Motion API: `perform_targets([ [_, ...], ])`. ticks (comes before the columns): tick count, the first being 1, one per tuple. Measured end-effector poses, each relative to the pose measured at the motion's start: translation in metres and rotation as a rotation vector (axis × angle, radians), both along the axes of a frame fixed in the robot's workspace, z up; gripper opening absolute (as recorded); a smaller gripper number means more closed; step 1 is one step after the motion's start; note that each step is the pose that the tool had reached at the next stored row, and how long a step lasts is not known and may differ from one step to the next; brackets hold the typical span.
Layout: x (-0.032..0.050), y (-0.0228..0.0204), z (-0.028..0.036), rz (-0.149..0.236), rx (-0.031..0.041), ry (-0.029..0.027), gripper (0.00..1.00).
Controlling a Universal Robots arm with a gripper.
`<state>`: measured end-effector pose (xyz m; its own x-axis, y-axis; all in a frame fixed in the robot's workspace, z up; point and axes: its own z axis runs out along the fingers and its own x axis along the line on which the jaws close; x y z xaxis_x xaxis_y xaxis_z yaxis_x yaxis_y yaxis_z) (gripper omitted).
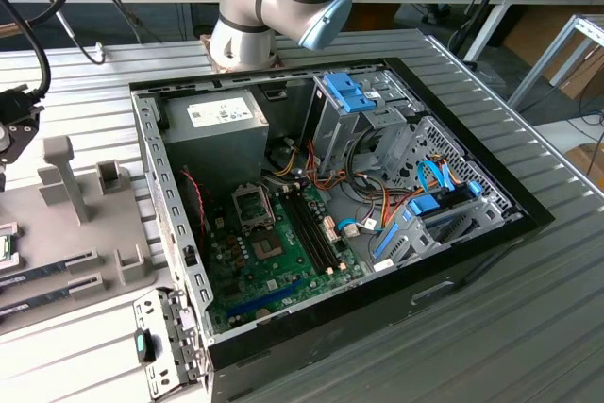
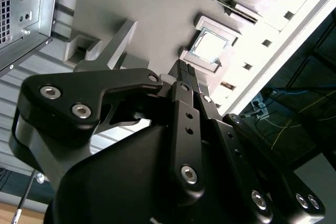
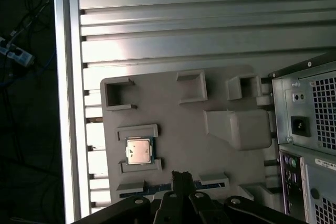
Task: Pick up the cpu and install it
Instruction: 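Reach for the cpu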
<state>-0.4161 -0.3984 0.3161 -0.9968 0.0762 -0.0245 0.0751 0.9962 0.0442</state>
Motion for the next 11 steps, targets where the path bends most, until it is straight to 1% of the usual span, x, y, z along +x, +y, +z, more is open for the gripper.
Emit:
perform_targets([
  [11,0.0000,0.0000,-0.0038,0.000,0.0000,0.0000,0.11],
])
